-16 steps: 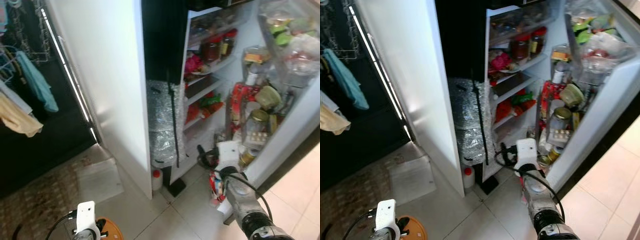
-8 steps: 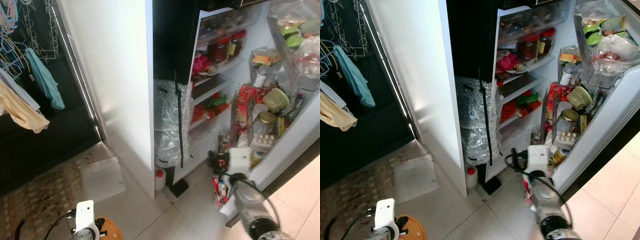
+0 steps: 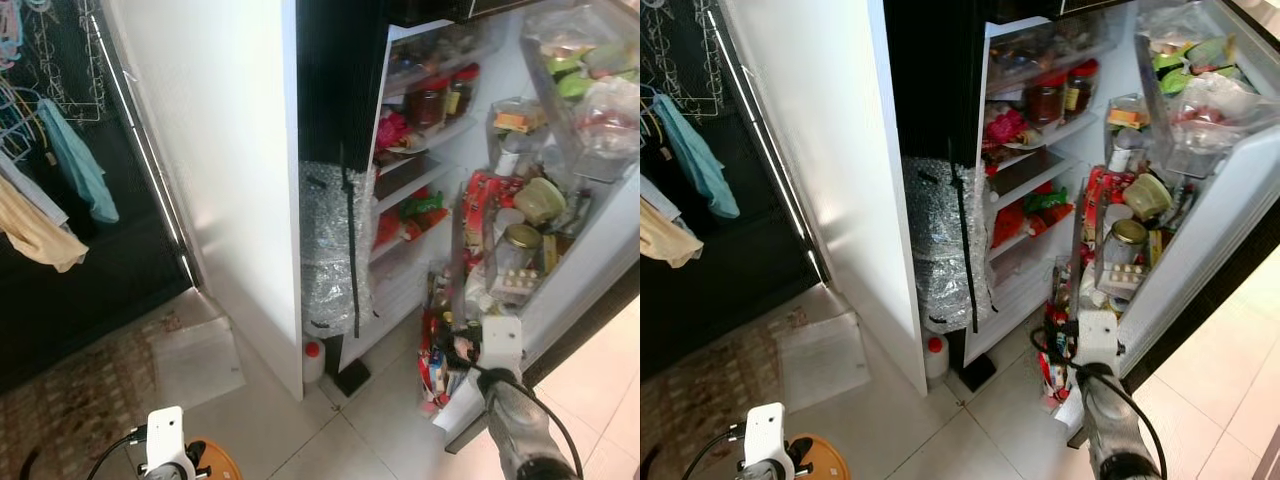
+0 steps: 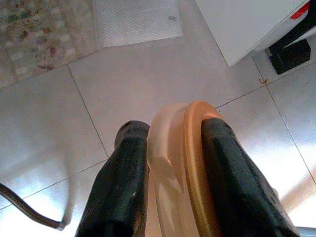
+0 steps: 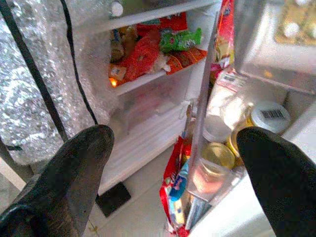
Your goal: Restocking fridge
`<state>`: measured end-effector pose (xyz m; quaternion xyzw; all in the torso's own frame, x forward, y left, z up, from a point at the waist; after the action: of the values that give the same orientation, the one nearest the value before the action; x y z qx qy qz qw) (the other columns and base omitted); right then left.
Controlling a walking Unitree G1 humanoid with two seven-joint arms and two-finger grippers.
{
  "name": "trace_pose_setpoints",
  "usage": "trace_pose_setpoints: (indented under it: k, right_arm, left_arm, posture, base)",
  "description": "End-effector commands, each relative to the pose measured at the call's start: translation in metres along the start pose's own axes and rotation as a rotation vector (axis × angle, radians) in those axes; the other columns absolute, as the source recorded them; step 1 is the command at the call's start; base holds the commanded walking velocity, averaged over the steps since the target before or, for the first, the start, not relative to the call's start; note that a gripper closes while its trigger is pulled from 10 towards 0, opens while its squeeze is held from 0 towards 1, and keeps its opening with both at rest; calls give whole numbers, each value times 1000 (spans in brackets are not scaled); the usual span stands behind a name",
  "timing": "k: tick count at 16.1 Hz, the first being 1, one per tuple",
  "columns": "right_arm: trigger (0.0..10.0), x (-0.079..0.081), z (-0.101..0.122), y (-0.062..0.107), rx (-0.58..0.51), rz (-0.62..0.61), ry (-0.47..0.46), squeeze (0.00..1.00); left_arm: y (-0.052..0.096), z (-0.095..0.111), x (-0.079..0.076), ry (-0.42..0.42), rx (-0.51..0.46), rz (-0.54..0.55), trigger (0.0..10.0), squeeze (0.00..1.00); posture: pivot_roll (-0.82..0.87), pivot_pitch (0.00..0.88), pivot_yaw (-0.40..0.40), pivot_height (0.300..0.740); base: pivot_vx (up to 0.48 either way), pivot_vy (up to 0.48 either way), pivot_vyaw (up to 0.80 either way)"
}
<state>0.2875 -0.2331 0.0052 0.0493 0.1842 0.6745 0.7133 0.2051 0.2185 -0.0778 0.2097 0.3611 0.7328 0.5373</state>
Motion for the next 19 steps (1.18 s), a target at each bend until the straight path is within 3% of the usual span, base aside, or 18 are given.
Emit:
trace_pose_setpoints:
  k: [1,7,11,19]
  right_arm:
    - [10000,-7,-2,2,5,-10,15,0]
    - [10000,-23,-6,9,-10,-52,20,0]
    - [10000,-9,10,0,-55,-19,12,0]
    - [10000,-8,18,-4,-78,-43,5,0]
  left_arm:
    - [4,-17,11,-6,71,27,10000,0]
    - [6,-20,20,11,71,41,10000,0]
    - [4,-16,16,4,68,40,10000,0]
    - [4,-15,21,-5,70,45,10000,0]
  posture:
    - [-135,0,8,740]
    - [-121,0,-2,740]
    - [-157,0,-12,740]
    - [-145,0,21,740]
  base:
    - [0,0,0]
    - [41,0,0]
    - [251,0,0]
    - [252,0,0]
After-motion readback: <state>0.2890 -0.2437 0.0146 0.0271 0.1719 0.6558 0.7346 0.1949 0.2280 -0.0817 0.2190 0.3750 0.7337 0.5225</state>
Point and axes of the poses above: a point about 5 cm out from each wrist's last joint towards the gripper, its own y axis pointing back from the gripper into the wrist, its own z axis along the axis of the wrist's last joint, x = y × z, the point moved 1 cm from there along -y, pointing out of the wrist towards the gripper, and after that the axes turned 7 degrees about y, right-handed, at the moved point
